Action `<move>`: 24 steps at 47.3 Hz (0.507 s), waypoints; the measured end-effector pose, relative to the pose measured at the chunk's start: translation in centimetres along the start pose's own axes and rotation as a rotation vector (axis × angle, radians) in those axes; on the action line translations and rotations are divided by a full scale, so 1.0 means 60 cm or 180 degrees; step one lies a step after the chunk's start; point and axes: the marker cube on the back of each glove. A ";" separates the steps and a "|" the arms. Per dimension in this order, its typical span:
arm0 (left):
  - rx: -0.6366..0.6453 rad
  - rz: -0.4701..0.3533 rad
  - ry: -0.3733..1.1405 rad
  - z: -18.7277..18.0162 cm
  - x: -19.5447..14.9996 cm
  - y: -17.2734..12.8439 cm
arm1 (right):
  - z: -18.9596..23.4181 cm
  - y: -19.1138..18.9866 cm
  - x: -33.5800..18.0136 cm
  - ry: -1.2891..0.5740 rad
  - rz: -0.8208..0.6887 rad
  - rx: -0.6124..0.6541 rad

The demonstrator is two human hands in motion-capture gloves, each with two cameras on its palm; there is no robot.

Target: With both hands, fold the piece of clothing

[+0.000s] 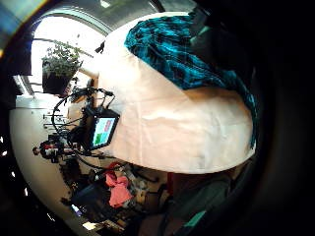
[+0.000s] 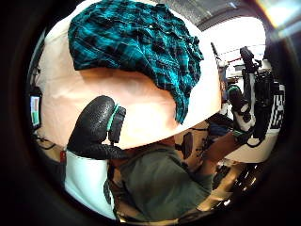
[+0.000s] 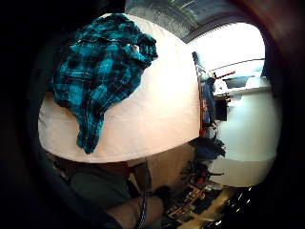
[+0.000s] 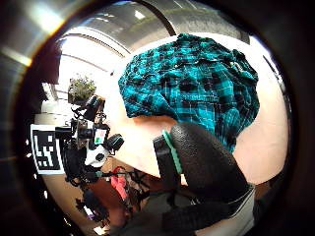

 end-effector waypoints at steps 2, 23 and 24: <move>-0.0013 -0.0017 -0.0010 -0.001 -0.001 0.002 | 0.005 -0.004 -0.002 -0.0012 -0.0003 -0.0009; 0.0038 0.0057 -0.0085 -0.009 0.006 0.004 | 0.006 0.000 0.000 -0.0021 -0.0044 -0.0004; 0.0035 0.0053 -0.0079 -0.011 0.007 0.006 | 0.007 -0.001 0.001 -0.0014 -0.0044 -0.0006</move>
